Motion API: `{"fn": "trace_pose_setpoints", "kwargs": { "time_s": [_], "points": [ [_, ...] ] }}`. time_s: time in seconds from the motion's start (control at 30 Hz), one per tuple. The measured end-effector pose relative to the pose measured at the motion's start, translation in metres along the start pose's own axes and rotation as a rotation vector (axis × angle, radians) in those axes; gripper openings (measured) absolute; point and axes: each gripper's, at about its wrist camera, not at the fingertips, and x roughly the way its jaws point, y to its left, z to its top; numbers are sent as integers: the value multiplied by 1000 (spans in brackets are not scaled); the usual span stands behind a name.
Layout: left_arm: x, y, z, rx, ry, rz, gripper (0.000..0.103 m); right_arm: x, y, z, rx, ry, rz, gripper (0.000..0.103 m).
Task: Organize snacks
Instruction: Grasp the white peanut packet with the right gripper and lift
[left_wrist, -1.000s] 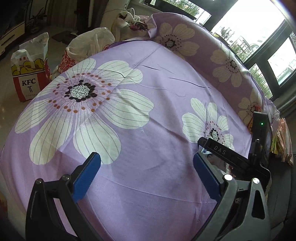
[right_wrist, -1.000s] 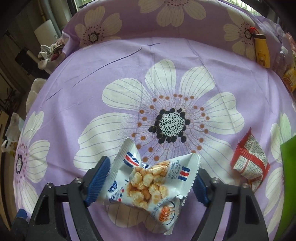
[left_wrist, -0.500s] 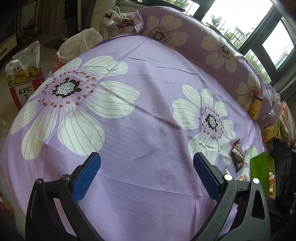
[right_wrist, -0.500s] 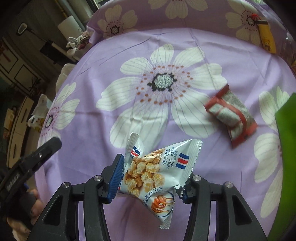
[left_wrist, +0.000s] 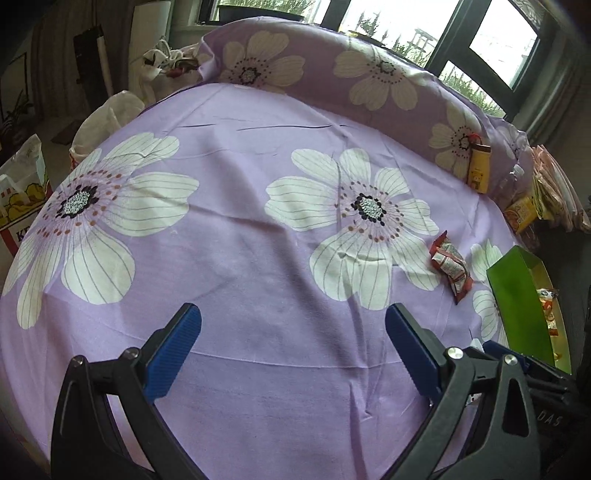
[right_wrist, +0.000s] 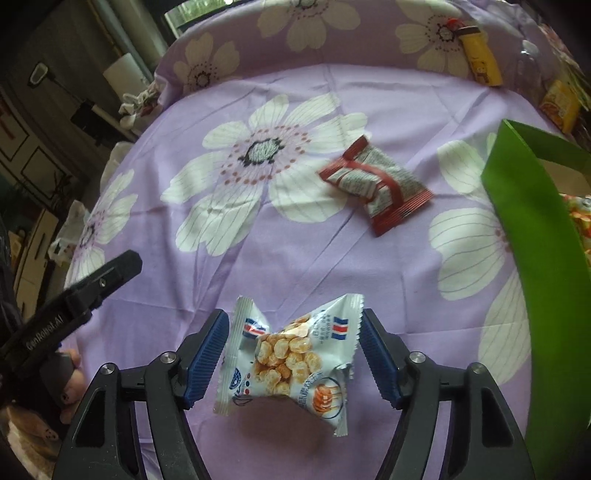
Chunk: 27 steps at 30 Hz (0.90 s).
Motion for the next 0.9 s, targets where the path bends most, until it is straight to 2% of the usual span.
{"fn": "trace_pose_setpoints", "kwargs": {
  "time_s": [0.07, 0.17, 0.27, 0.4, 0.53, 0.67, 0.73, 0.83, 0.9],
  "points": [
    [0, -5, -3, 6, 21, -71, 100, -14, -11, 3, 40, -40, 32, 74],
    [1, -19, -9, 19, 72, -235, 99, -28, -25, 5, 96, -71, 59, 74],
    [0, -33, -15, 27, 99, -378, 98, -35, -32, 5, 117, -75, 73, 74],
    [10, -50, -26, 16, 192, -506, 92, -30, -36, 5, 149, -46, 114, 74],
    [18, -66, -36, 29, 256, -542, 83, -20, -38, 3, 171, -5, 151, 69],
    [21, -72, -41, 40, 292, -583, 76, -11, -39, 1, 184, 30, 173, 55],
    [25, -74, -45, 33, 327, -609, 76, -9, -38, 0, 183, 43, 188, 54],
    [29, -78, -49, 40, 353, -608, 75, -5, -34, -1, 172, 63, 186, 54],
    [29, -81, -51, 52, 350, -595, 67, -3, -30, -3, 159, 69, 180, 54]
  ]
}}
